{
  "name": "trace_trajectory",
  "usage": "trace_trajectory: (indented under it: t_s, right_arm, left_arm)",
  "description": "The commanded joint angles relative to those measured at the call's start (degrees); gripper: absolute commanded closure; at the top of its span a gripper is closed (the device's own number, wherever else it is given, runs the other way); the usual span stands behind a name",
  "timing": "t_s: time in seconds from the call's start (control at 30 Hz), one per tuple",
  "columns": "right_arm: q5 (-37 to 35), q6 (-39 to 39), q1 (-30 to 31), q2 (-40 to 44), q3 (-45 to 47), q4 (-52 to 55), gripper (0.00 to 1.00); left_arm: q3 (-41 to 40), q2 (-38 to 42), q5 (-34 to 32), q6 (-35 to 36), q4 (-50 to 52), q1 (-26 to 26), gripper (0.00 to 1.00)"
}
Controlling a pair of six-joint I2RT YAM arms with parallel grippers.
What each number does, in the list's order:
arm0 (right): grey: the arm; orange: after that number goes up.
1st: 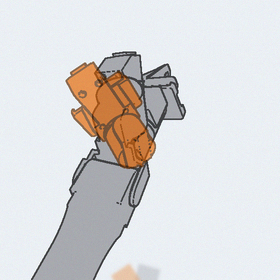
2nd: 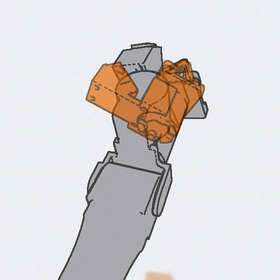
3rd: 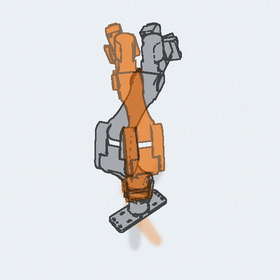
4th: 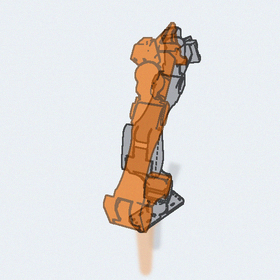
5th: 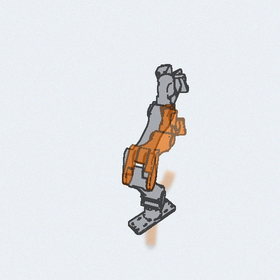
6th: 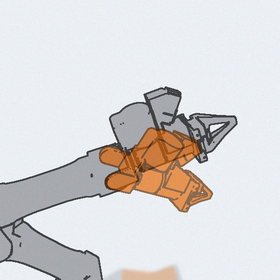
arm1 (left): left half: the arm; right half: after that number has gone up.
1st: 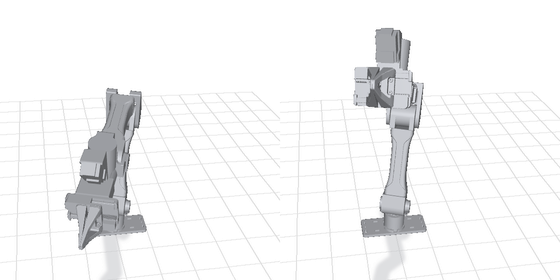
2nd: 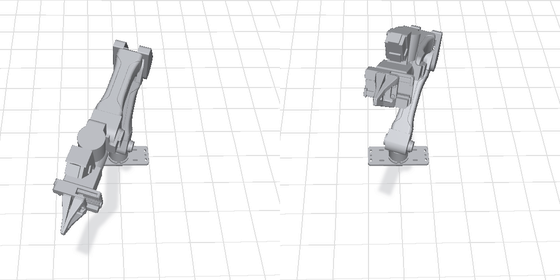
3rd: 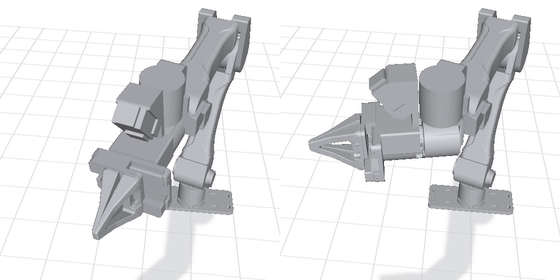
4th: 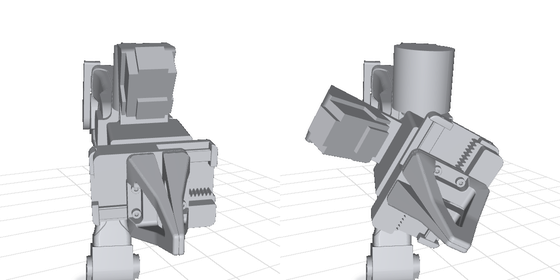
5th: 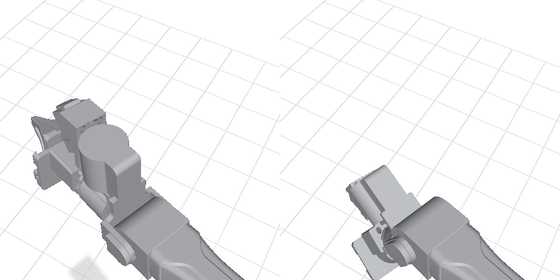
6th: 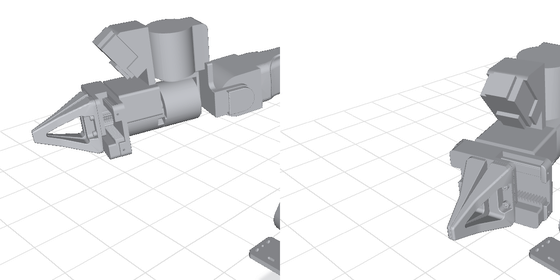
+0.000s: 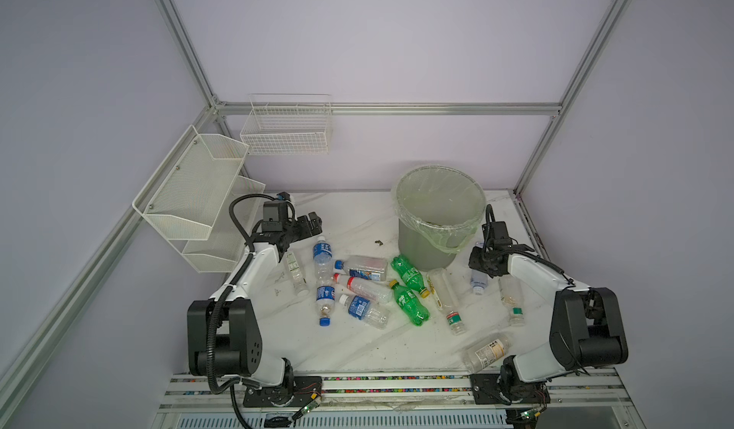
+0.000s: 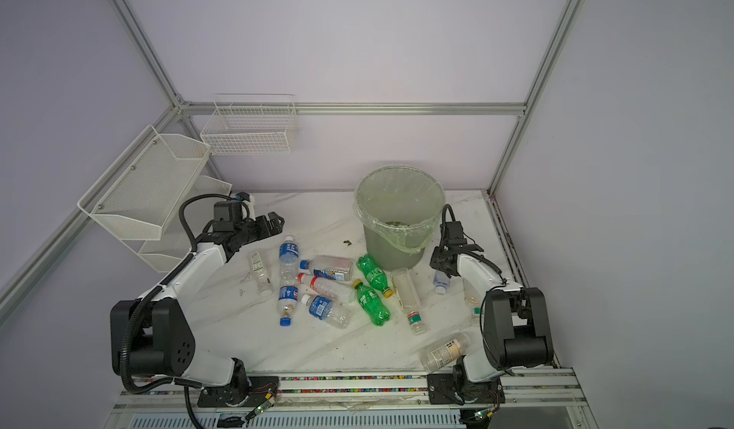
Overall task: Throw the plastic bottles in the bin
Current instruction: Pick up the plastic bottle from the middle-right of the table, then throw the plastic bottle into the trash bin.
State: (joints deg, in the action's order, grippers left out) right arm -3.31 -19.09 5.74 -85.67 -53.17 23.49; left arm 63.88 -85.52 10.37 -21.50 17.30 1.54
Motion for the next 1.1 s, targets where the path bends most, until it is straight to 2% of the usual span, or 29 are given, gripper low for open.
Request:
trace_trajectory:
  t_s: [0.0,0.17,0.47,0.8,1.07]
  right_arm:
    - [-3.7,-1.5,0.0,3.6,-3.3,3.1,0.61]
    - [-9.8,-0.7,-2.2,9.0,-8.5,7.1,0.6]
    - [-13.4,0.1,-3.4,16.0,-18.2,11.2,0.6]
    - [-4.3,5.5,-3.4,30.2,-19.3,2.9,0.58]
    - [8.1,8.0,-3.4,40.5,-11.0,-7.7,0.58]
  left_arm:
    - [5.2,0.2,0.0,0.4,-0.8,0.4,0.0]
    - [5.2,0.3,-0.3,0.5,-0.9,0.5,0.0]
    - [6.8,-1.9,2.5,-1.6,-0.8,2.7,0.0]
    - [6.5,-1.7,3.4,-2.2,-1.1,2.7,0.0]
    - [5.9,-1.2,3.2,-2.1,-1.2,2.8,0.0]
